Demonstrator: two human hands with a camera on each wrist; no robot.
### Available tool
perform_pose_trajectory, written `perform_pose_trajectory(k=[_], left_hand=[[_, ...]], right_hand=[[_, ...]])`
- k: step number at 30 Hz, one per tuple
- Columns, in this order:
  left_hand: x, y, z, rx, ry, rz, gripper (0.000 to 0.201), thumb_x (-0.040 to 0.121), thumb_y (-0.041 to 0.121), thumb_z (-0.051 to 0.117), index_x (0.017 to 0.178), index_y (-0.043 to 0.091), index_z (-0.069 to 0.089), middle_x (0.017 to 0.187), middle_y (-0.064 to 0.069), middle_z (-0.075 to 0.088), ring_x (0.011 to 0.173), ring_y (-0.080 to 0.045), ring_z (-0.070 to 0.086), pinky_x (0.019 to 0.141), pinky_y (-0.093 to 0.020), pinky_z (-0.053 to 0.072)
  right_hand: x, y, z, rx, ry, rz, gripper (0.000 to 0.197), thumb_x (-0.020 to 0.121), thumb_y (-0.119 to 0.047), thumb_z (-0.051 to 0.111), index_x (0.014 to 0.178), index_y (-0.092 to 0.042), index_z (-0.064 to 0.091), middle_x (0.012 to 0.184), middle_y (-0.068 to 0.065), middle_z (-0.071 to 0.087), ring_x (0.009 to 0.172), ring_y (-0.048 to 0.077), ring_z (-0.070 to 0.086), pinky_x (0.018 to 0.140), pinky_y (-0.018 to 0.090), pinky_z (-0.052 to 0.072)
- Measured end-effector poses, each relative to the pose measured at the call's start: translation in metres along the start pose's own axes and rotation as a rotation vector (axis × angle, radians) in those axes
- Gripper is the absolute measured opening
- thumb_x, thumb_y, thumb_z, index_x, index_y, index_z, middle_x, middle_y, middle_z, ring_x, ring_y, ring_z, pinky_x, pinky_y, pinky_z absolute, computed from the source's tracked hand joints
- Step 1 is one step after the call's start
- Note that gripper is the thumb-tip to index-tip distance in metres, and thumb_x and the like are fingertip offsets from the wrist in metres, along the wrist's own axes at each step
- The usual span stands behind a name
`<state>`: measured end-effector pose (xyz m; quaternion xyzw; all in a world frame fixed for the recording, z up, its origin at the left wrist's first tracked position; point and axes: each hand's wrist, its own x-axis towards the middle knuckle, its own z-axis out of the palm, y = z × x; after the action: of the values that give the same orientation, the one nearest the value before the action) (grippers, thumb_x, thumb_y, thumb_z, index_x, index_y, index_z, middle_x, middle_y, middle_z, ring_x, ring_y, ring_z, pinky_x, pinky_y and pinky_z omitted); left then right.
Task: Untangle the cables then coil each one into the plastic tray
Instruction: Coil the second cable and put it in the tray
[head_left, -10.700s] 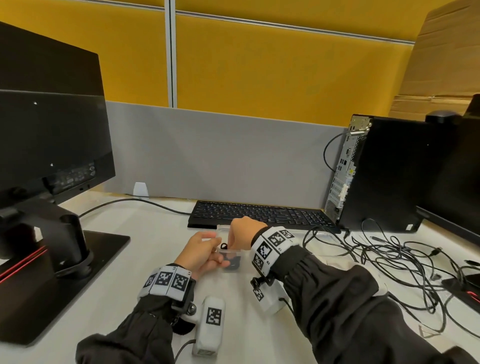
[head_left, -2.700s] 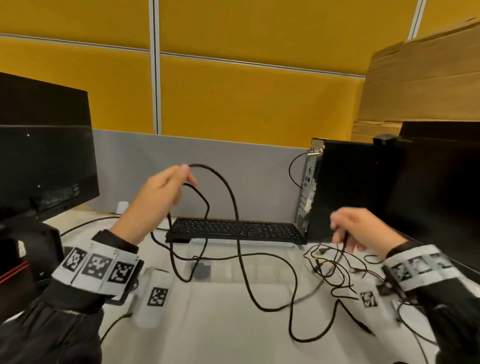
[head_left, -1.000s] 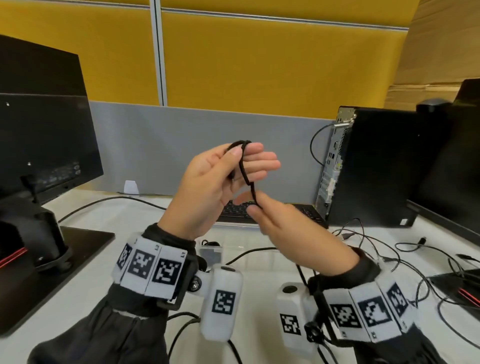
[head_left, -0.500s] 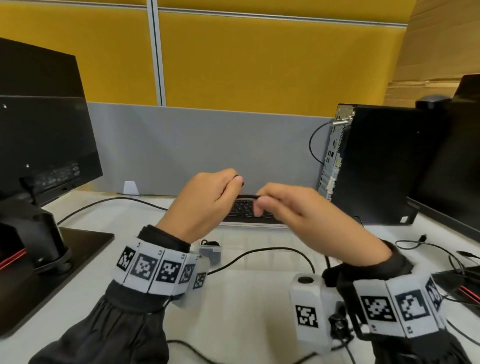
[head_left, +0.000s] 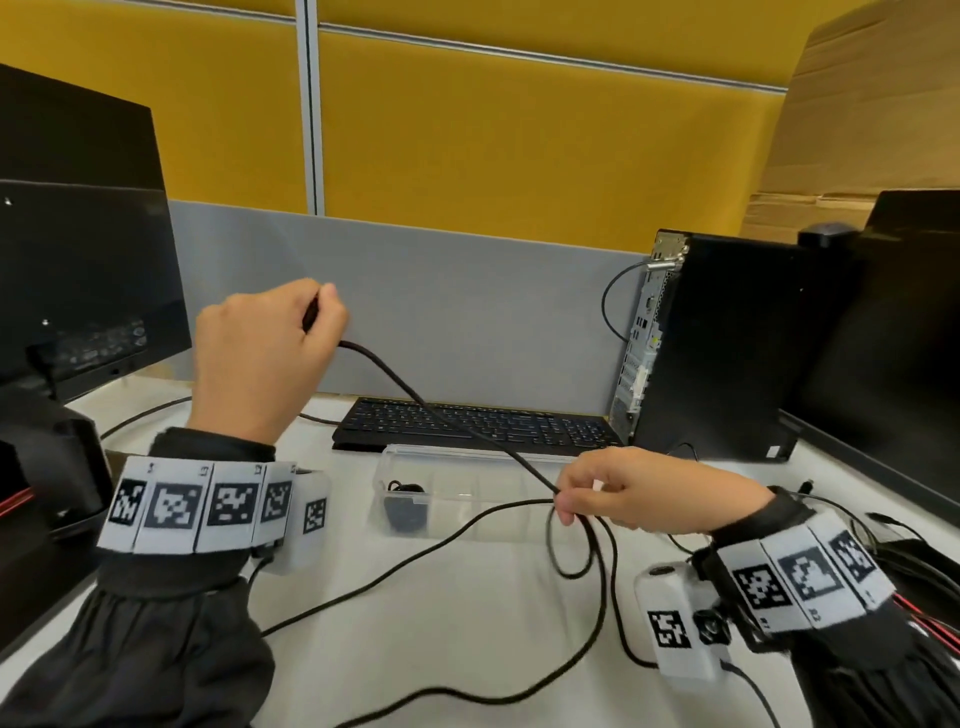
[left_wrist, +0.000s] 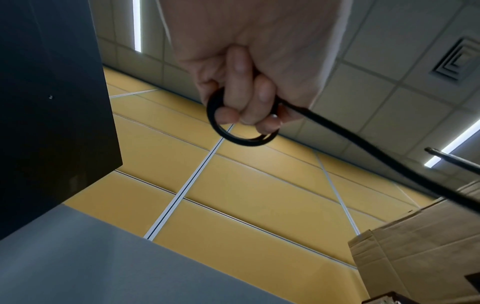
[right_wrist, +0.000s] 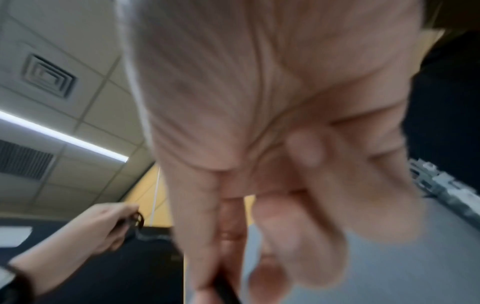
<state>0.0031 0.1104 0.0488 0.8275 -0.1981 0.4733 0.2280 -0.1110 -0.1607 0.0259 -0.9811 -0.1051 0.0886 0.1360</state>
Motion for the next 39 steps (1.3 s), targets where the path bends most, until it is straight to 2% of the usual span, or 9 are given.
perform_pose_trajectory(k=[3,10,12,15,18,21,25,32,39], left_hand=[[0.0,0.0,-0.007,0.002,-0.003,-0.021,0.043,0.097,0.022,0.04,0.055,0.01,0.042,0.043,-0.002,0.031,0.039,-0.013,0.026,0.047,-0.021,0.02],[-0.009,0.04,0.002,-0.238,-0.276,0.025,0.046,0.098,0.031,0.038,0.06,0.008,0.052,0.05,-0.008,0.049,0.052,-0.026,0.046,0.048,-0.029,0.026],[-0.012,0.057,0.005,-0.432,-0.344,-0.052,0.047,0.099,0.032,0.037,0.062,0.008,0.056,0.05,0.001,0.051,0.053,-0.02,0.047,0.052,-0.03,0.029],[-0.015,0.071,0.008,-0.581,-0.364,-0.138,0.046,0.098,0.03,0.038,0.06,0.009,0.052,0.05,0.007,0.051,0.051,-0.013,0.046,0.052,-0.029,0.03],[-0.014,0.07,0.009,-0.585,-0.309,-0.166,0.045,0.099,0.03,0.038,0.056,0.018,0.046,0.05,0.006,0.047,0.048,-0.01,0.041,0.05,-0.029,0.027],[-0.011,0.06,0.01,-0.546,-0.259,-0.198,0.043,0.099,0.028,0.037,0.057,0.021,0.046,0.051,0.006,0.046,0.049,-0.01,0.041,0.05,-0.029,0.027],[-0.01,0.053,0.017,-0.468,-0.271,-0.211,0.043,0.099,0.028,0.037,0.057,0.021,0.045,0.051,0.007,0.049,0.051,-0.009,0.044,0.049,-0.025,0.026],[-0.012,0.062,0.002,-1.442,-0.929,-0.3,0.04,0.097,0.022,0.029,0.081,-0.001,0.058,0.055,-0.007,0.058,0.04,-0.014,0.045,0.049,-0.021,0.037],[-0.014,0.077,0.016,-1.841,-0.507,-0.415,0.025,0.09,0.013,0.04,0.105,0.003,0.057,0.093,-0.005,0.074,0.095,-0.012,0.068,0.075,-0.017,0.051]], right_hand=[[0.004,0.01,-0.002,0.059,0.092,0.131,0.015,0.098,-0.028,0.044,0.09,-0.028,0.056,0.081,-0.003,0.056,0.048,0.005,0.049,0.046,0.015,0.043],[0.005,0.038,-0.061,0.047,1.172,0.295,0.022,0.098,-0.024,0.045,0.11,-0.014,0.06,0.096,0.009,0.06,0.089,0.027,0.06,0.071,0.028,0.042],[0.007,0.027,-0.061,-0.107,1.163,0.405,0.035,0.095,-0.03,0.049,0.128,-0.017,0.05,0.118,0.016,0.048,0.107,0.034,0.049,0.079,0.038,0.039],[0.014,-0.006,-0.037,-0.139,0.932,0.214,0.052,0.093,-0.038,0.05,0.141,-0.029,0.031,0.135,0.008,0.036,0.124,0.027,0.036,0.096,0.047,0.036],[0.021,-0.031,-0.004,-0.015,0.491,-0.019,0.042,0.094,-0.046,0.042,0.135,-0.037,0.04,0.132,-0.008,0.046,0.124,0.008,0.04,0.106,0.038,0.035],[0.019,-0.038,0.01,0.446,0.325,-0.219,0.04,0.095,-0.041,0.035,0.113,-0.019,0.064,0.107,-0.006,0.065,0.101,0.004,0.059,0.094,0.018,0.043],[0.016,-0.039,0.007,0.73,0.334,-0.324,0.026,0.095,-0.029,0.044,0.097,-0.011,0.062,0.062,-0.007,0.053,0.055,0.009,0.049,0.062,0.02,0.046],[0.042,-0.036,-0.004,0.402,1.242,-0.278,0.014,0.094,-0.015,0.053,0.092,-0.018,0.067,0.077,-0.016,0.06,0.064,-0.003,0.052,0.06,0.008,0.035],[0.05,-0.06,0.032,0.346,0.535,-0.201,0.021,0.1,-0.02,0.038,0.117,-0.025,0.051,0.062,-0.017,0.045,0.054,0.0,0.045,0.057,0.018,0.034]])
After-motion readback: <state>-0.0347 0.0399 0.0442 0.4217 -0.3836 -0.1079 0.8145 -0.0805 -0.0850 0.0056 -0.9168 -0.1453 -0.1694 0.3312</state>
